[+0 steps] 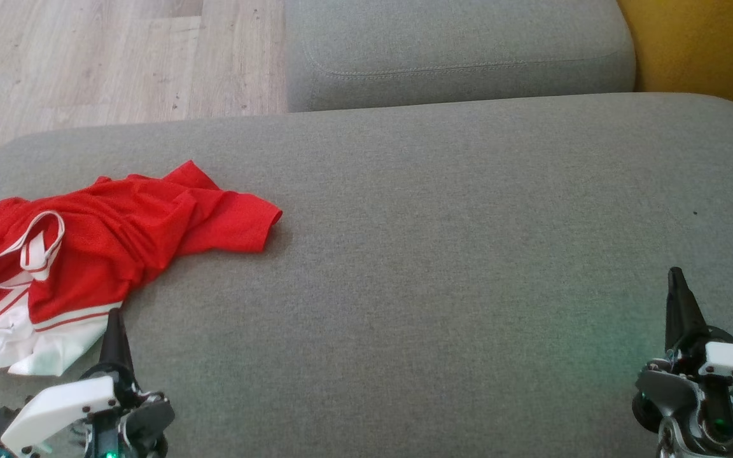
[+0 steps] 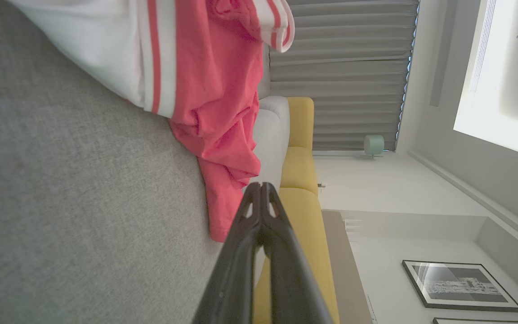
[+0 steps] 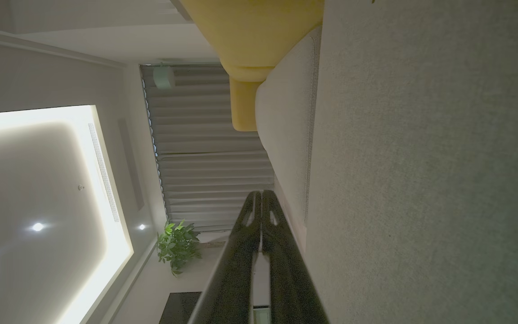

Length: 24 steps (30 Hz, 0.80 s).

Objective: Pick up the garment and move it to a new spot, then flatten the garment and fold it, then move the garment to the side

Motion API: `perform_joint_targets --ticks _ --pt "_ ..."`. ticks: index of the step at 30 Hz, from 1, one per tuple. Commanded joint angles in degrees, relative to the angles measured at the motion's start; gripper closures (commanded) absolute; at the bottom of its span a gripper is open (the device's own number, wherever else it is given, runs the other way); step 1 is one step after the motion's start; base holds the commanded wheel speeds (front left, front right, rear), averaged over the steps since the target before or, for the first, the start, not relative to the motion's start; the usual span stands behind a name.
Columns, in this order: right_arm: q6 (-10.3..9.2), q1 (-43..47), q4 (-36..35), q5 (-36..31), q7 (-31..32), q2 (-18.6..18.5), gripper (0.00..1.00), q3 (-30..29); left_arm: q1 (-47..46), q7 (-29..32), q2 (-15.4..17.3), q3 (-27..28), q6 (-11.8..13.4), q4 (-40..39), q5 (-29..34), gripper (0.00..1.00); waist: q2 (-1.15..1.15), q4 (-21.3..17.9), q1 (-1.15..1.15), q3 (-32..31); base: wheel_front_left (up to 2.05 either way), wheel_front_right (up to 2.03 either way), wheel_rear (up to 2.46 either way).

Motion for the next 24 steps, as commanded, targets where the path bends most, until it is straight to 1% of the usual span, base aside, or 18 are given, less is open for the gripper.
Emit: perform_joint_targets --ticks 1,8,9,11,18,24 --pt "0.45 -2.7 -2.14 0.42 0.32 -0.55 1.0 1.21 -2.61 0.4 0.39 2.05 -0.4 -1.64 -0.31 1.0 0.0 0.0 0.0 0.0 0.0 0.0 0.0" --pt "0.45 -2.7 -2.14 0.42 0.32 -0.55 1.0 1.21 -2.61 0.4 0.39 2.05 -0.4 -1.64 -0.31 1.0 0.0 0.0 0.0 0.0 0.0 0.0 0.0" --pt "0.0 0.0 0.0 0.0 0.0 0.0 0.0 0.0 0.0 0.0 0.0 0.0 0.0 0.0 0.0 0.0 0.0 0.0 0.0 0.0 0.0 0.0 0.0" --pt "-0.01 0.24 0.86 -0.03 -0.06 0.02 0.0 0.12 0.25 -0.09 -0.03 -0.14 0.04 0.84 0.03 0.0 0.0 0.0 0.0 0.0 0.0 0.0 0.0" --pt "0.01 0.19 0.6 -0.93 -1.09 -0.01 0.0 1.1 0.63 -1.11 -0.01 -0.6 0.03 0.35 0.38 0.0 0.0 -0.06 0.0 -0.01 0.0 0.0 0.0" --pt "0.04 0.08 0.13 -4.91 -2.11 -0.04 0.0 1.85 1.02 -2.13 0.1 -1.13 0.09 -0.26 2.62 0.0 0.0 -0.18 0.0 0.01 0.0 0.0 0.0"
